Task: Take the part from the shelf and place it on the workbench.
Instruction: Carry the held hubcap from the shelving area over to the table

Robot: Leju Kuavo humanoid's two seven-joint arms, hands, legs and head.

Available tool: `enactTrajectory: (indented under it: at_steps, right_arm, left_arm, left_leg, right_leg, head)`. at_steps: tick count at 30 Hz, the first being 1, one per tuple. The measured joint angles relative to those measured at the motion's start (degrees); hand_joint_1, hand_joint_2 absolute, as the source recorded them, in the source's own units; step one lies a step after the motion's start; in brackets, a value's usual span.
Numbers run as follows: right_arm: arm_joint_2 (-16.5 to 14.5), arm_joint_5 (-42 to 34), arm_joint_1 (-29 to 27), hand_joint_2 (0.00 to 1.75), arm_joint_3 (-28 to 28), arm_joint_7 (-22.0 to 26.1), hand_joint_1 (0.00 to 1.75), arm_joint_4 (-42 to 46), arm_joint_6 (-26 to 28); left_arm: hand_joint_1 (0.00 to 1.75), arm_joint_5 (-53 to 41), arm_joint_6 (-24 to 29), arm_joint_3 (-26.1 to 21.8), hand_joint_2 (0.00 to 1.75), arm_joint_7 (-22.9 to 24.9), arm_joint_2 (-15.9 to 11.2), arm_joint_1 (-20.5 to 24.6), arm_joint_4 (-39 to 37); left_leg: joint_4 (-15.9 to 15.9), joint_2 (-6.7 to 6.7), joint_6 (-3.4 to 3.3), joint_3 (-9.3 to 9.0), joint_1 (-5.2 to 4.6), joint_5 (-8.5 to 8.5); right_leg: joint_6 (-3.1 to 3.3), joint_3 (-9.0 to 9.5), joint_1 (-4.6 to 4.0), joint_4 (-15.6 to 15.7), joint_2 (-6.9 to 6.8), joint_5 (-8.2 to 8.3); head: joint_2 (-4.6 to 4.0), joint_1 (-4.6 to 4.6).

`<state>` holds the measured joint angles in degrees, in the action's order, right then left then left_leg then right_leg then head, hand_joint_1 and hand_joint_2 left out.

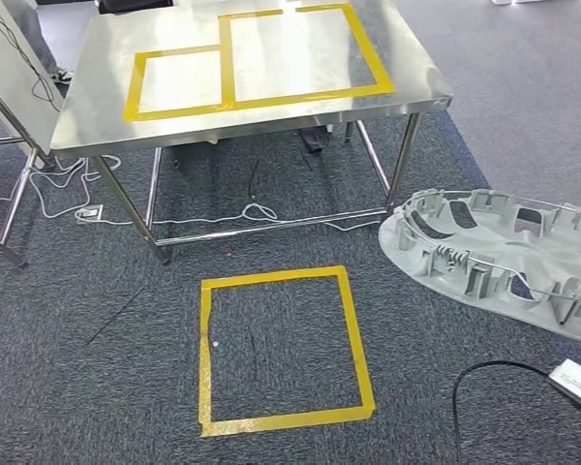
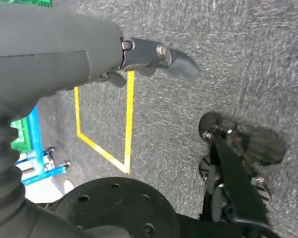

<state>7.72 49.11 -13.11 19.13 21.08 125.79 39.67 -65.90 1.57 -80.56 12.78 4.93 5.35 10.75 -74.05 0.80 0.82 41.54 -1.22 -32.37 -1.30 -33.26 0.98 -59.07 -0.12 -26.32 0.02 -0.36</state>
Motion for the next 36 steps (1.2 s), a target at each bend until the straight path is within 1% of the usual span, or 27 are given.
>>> enactTrajectory:
  at_steps: [1, 3, 4, 5, 6, 8, 10, 11, 13, 14, 15, 16, 17, 18, 19, 20, 22, 24, 25, 27, 29, 30, 31, 32, 34, 35, 36]
  right_arm:
    - [0.0, 0.0, 0.0, 1.75, 0.0, 0.0, 1.75, 0.0, 0.0]
    - [0.0, 0.0, 0.0, 1.75, 0.0, 0.0, 1.75, 0.0, 0.0]
    - [0.0, 0.0, 0.0, 1.75, 0.0, 0.0, 1.75, 0.0, 0.0]
    - [0.0, 0.0, 0.0, 1.75, 0.0, 0.0, 1.75, 0.0, 0.0]
    - [0.0, 0.0, 0.0, 1.75, 0.0, 0.0, 1.75, 0.0, 0.0]
    - [0.0, 0.0, 0.0, 1.75, 0.0, 0.0, 1.75, 0.0, 0.0]
    - [0.0, 0.0, 0.0, 1.75, 0.0, 0.1, 1.75, 0.0, 0.0]
    - [0.0, 0.0, 0.0, 1.75, 0.0, 0.1, 1.75, 0.0, 0.0]
    - [0.0, -0.1, 0.0, 1.75, 0.0, 0.1, 1.75, 0.0, 0.0]
    - [0.0, -0.1, 0.0, 1.75, 0.0, 0.1, 1.75, 0.0, 0.0]
    - [0.0, -0.1, 0.0, 1.75, 0.0, 0.1, 1.75, 0.0, 0.0]
    - [0.0, -0.1, -0.1, 1.75, 0.0, 0.1, 1.75, 0.0, 0.0]
    - [0.0, -0.1, -0.1, 1.75, 0.0, 0.1, 1.75, 0.0, 0.0]
    - [0.0, -0.1, -0.1, 1.75, 0.0, 0.1, 1.75, 0.0, 0.0]
    - [0.0, -0.1, -0.1, 1.75, 0.0, 0.1, 1.75, 0.0, 0.0]
    - [0.0, -0.1, 0.0, 1.75, 0.0, 0.1, 1.75, 0.0, 0.0]
    - [0.0, -0.2, 0.0, 1.75, 0.0, 0.1, 1.75, 0.1, 0.0]
    - [0.0, -0.3, 0.0, 1.75, 0.0, 0.1, 1.75, 0.1, 0.0]
    - [0.0, -0.3, -0.1, 1.75, 0.0, 0.1, 1.75, 0.1, 0.0]
    - [0.0, -0.5, 0.0, 1.75, 0.0, 0.1, 1.75, 0.1, 0.0]
    - [0.0, -0.7, -0.1, 1.75, 0.0, 0.1, 1.75, 0.0, 0.0]
    - [0.0, -0.7, -0.1, 1.75, 0.0, 0.1, 1.75, 0.0, 0.0]
    - [0.0, -0.8, -0.2, 1.75, 0.0, 0.1, 1.75, 0.0, 0.0]
    - [0.0, -0.8, -0.2, 1.75, 0.0, 0.1, 1.75, 0.0, 0.0]
    - [0.0, -0.9, -0.2, 1.75, 0.0, 0.1, 1.75, 0.0, 0.0]
    - [0.0, -1.0, -0.2, 1.75, 0.0, 0.1, 1.75, 0.0, 0.0]
    - [0.0, -1.0, -0.2, 1.75, 0.0, 0.1, 1.75, 0.0, 0.0]
  left_arm:
    - [0.0, 0.0, 0.0, 0.0, 1.75, 0.0, 0.0, 0.0, 0.0]
    - [0.0, 0.0, 0.0, 0.0, 1.75, 0.0, 0.0, 0.0, 0.0]
    - [0.0, 0.0, 0.0, 0.0, 1.75, 0.0, 0.0, 0.0, 0.0]
    - [0.0, 0.0, 0.0, 0.0, 1.75, 0.0, 0.0, 0.1, 0.0]
    - [0.0, 0.0, 0.0, 0.0, 1.75, 0.0, 0.0, 0.1, 0.0]
    - [0.0, 0.0, 0.0, 0.0, 1.75, 0.0, 0.0, 0.1, 0.0]
    - [0.0, 0.0, 0.0, 0.0, 1.75, 0.0, 0.0, 0.0, 0.0]
    - [0.0, 0.0, 0.0, 0.0, 1.75, 0.0, 0.0, 0.0, 0.0]
    - [0.0, 0.0, 0.0, 0.0, 1.75, 0.0, 0.0, 0.0, 0.0]
    - [0.0, 0.0, 0.0, 0.0, 1.75, 0.0, 0.0, 0.0, 0.0]
    - [0.0, 0.0, 0.0, 0.0, 1.75, 0.0, 0.0, 0.0, 0.0]
    - [0.0, 0.0, 0.0, 0.0, 1.75, 0.0, 0.0, -0.1, 0.0]
    - [0.0, 0.0, 0.0, 0.0, 1.75, 0.0, 0.1, -0.1, 0.0]
    - [0.0, 0.0, 0.0, 0.0, 1.75, 0.0, 0.1, -0.1, 0.0]
    - [0.0, 0.0, 0.0, 0.0, 1.75, 0.0, 0.1, 0.0, 0.0]
    - [0.0, 0.0, 0.0, 0.0, 1.75, 0.0, 0.1, 0.0, 0.0]
    - [0.0, 0.0, 0.0, 0.0, 1.75, 0.0, 0.1, 0.0, 0.0]
    - [0.0, 0.0, 0.0, 0.0, 1.75, 0.0, 0.0, 0.0, 0.0]
    - [0.0, 0.0, 0.0, 0.0, 1.75, 0.0, 0.0, 0.0, 0.0]
    - [0.0, 0.0, -0.1, 0.0, 1.75, 0.0, 0.0, 0.1, 0.0]
    - [0.0, 0.0, -0.1, 0.0, 1.75, 0.0, 0.0, 0.0, 0.0]
    - [0.0, 0.0, 0.0, 0.0, 1.75, 0.1, 0.0, -0.1, 0.0]
    - [0.0, 0.0, 0.0, 0.0, 1.75, 0.2, 0.0, -0.1, 0.0]
    - [0.0, 0.0, 0.0, 0.0, 1.75, 0.3, 0.0, -0.2, 0.0]
    - [0.0, 0.0, 0.0, 0.0, 1.75, 0.4, 0.0, -0.1, 0.0]
    - [0.0, 0.0, 0.0, 0.0, 1.75, 0.5, 0.0, -0.1, 0.0]
    - [0.0, 0.0, 0.0, 0.0, 1.75, 0.5, 0.0, -0.1, 0.0]
  left_leg:
    - [1.4, -0.07, 0.33, -0.49, 0.38, 1.66]
    - [9.0, -0.32, 0.75, -3.99, 0.87, 6.18]
    - [12.9, -0.45, 0.75, -5.84, 0.91, 7.54]
    - [15.4, -0.56, 0.61, -7.03, 0.87, 8.11]
    - [16.5, -0.62, 0.37, -7.5, 0.78, 7.97]
    - [17.0, -0.55, -0.45, -7.6, 0.71, 7.77]
    - [17.4, -0.5, -1.32, -8.06, 0.82, 7.88]
    - [17.6, -0.48, -1.67, -8.32, 0.88, 7.9]
    - [17.6, -0.42, -2.14, -8.56, 0.65, 7.68]
    - [17.6, -0.38, -2.32, -8.68, 0.47, 7.56]
    - [17.6, -0.32, -2.48, -8.84, 0.27, 7.42]
    - [17.5, -0.24, -2.59, -9.08, 0.1, 7.27]
    - [17.5, -0.14, -2.64, -9.4, -0.03, 7.07]
    - [17.5, -0.03, -2.59, -9.73, -0.11, 6.84]
    - [17.4, 0.07, -2.46, -9.93, -0.28, 6.57]
    - [17.3, 0.16, -2.3, -10.02, -0.4, 6.37]
    - [17.2, 0.27, -1.93, -9.93, -0.56, 6.19]
    - [17.1, 0.24, -1.43, -9.94, -0.57, 5.81]
    - [16.2, 0.2, -1.03, -9.57, -0.54, 5.12]
    - [11.2, 0.08, -0.07, -7.01, -0.17, 2.45]
    - [3.5, 0.0, 0.63, -2.63, 0.45, -0.32]
    - [1.3, -0.03, 0.87, -1.07, 0.72, -0.53]
    - [1.0, -0.05, 1.04, -0.5, 0.95, 0.44]
    - [2.9, -0.09, 1.17, -1.07, 1.13, 2.41]
    - [10.3, -0.35, 1.33, -4.27, 1.33, 6.94]
    - [13.5, -0.44, 1.16, -5.77, 1.33, 8.04]
    - [15.6, -0.51, 0.88, -6.73, 1.28, 8.35]
  right_leg:
    - [-0.18, 0.18, 0.22, 0.0, -0.01, -0.11]
    - [-0.7, 0.7, 0.57, 0.0, -0.02, -0.38]
    - [-1.08, 0.85, 0.61, 0.0, -0.01, -0.54]
    - [-1.48, 0.9, 0.61, 0.0, -0.01, -0.63]
    - [-1.91, 0.89, 0.58, 0.1, -0.02, -0.66]
    - [-2.76, 1.0, 0.63, 0.6, -0.07, -0.62]
    - [-3.3, 0.65, 0.65, -0.6, -0.09, -1.57]
    - [-3.4, -0.43, 0.59, -3.0, -0.08, -2.89]
    - [-3.37, -4.43, 0.38, -11.0, -0.03, -6.39]
    - [-3.31, -6.44, 0.28, -14.6, -0.02, -7.46]
    - [-3.19, -7.63, 0.17, -16.3, -0.02, -7.44]
    - [-2.98, -7.62, 0.07, -15.6, -0.02, -6.17]
    - [-2.71, -6.39, -0.07, -12.5, -0.01, -3.96]
    - [-2.41, -4.54, -0.22, -8.2, 0.02, -1.62]
    - [-2.11, -2.64, -0.36, -4.2, 0.06, 0.03]
    - [-1.83, -1.27, -0.47, -1.4, 0.13, 1.0]
    - [-1.37, -0.48, -0.64, 0.2, 0.24, 1.01]
    - [-0.91, -0.42, -0.43, 0.3, 0.27, 0.97]
    - [-0.65, -0.28, -0.23, 0.5, 0.23, 0.9]
    - [-0.32, -0.02, 0.13, 0.6, 0.12, 0.76]
    - [-0.26, 0.11, 0.33, 0.6, 0.07, 0.52]
    - [-0.35, 0.25, 0.45, 0.6, 0.08, 0.35]
    - [-0.52, 0.52, 0.6, 0.6, 0.1, 0.13]
    - [-0.75, 0.89, 0.78, 0.6, 0.12, -0.14]
    - [-1.44, 1.75, 1.05, 0.6, 0.13, -0.8]
    - [-1.88, 2.03, 1.07, 0.6, 0.17, -1.15]
    - [-2.33, 2.21, 1.03, 0.7, 0.2, -1.42]
  head:
    - [0.0, -0.01]
    - [0.0, -0.03]
    - [0.0, -0.09]
    - [0.0, -0.1]
    - [0.0, -0.15]
    - [0.0, -0.15]
    - [0.0, 0.04]
    - [0.0, 0.22]
    - [0.0, 0.54]
    - [0.0, 0.61]
    - [0.0, 0.62]
    - [0.0, 0.62]
    - [0.0, 0.61]
    - [0.0, 0.62]
    - [0.0, 0.62]
    - [0.0, 0.59]
    - [0.0, 0.55]
    - [0.0, 0.54]
    - [0.0, 0.35]
    - [0.0, 0.01]
    - [0.0, -0.13]
    - [0.0, -0.15]
    - [0.0, -0.15]
    - [0.0, -0.14]
    - [0.0, -0.21]
    - [0.0, -0.32]
    - [0.0, -0.4]
